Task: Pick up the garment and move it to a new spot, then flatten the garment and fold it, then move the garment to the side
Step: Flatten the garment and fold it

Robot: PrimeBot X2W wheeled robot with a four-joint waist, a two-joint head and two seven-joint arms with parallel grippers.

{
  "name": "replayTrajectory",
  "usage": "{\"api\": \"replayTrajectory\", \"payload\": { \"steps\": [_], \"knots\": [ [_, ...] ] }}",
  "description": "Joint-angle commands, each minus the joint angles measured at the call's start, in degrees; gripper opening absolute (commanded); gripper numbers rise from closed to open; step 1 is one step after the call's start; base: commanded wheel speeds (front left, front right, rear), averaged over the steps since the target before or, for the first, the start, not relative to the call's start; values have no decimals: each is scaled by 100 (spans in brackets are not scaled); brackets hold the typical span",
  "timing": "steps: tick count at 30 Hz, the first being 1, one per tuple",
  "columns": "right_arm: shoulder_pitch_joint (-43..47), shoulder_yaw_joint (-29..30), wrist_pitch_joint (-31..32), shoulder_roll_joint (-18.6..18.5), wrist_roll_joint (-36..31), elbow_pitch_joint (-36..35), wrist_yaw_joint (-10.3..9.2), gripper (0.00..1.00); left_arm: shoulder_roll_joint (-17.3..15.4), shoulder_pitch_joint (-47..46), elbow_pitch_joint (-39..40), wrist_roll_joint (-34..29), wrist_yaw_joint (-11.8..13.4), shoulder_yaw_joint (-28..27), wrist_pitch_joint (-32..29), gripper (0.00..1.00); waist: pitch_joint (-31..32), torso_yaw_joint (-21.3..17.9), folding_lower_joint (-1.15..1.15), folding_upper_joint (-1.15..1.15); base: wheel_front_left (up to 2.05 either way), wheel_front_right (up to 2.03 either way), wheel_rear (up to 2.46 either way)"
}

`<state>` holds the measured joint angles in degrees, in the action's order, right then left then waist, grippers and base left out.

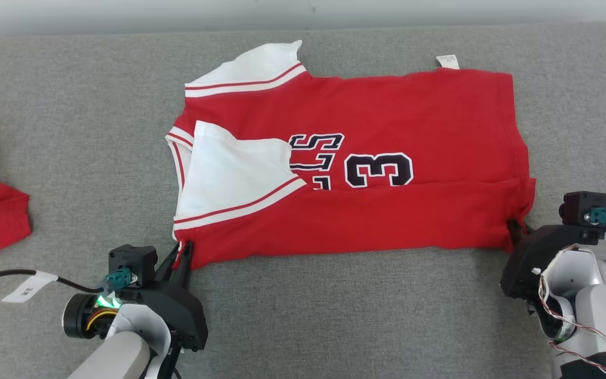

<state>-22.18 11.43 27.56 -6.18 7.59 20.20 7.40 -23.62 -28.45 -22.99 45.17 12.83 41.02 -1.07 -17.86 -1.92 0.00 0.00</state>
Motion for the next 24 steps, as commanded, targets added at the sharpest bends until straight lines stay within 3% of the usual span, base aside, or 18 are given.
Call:
{"api": "replayTrajectory", "payload": {
  "steps": [1,8,15,24],
  "knots": [
    [136,-35,53,12,63,88,18,0,16,161,-153,17,-3,104,-59,0,67,23,0,0,0,0,0],
    [402,103,-27,-46,143,-239,12,0,-56,366,-10,121,-50,53,47,0,309,-23,0,0,0,0,0],
    [1017,203,267,60,367,-1025,12,0,-360,831,574,333,43,-92,8,0,645,-100,0,0,0,0,0],
    [2021,389,866,248,703,-2179,11,0,-916,1773,1881,629,538,-215,-288,0,802,-64,0,0,0,0,0]
  ]
}}
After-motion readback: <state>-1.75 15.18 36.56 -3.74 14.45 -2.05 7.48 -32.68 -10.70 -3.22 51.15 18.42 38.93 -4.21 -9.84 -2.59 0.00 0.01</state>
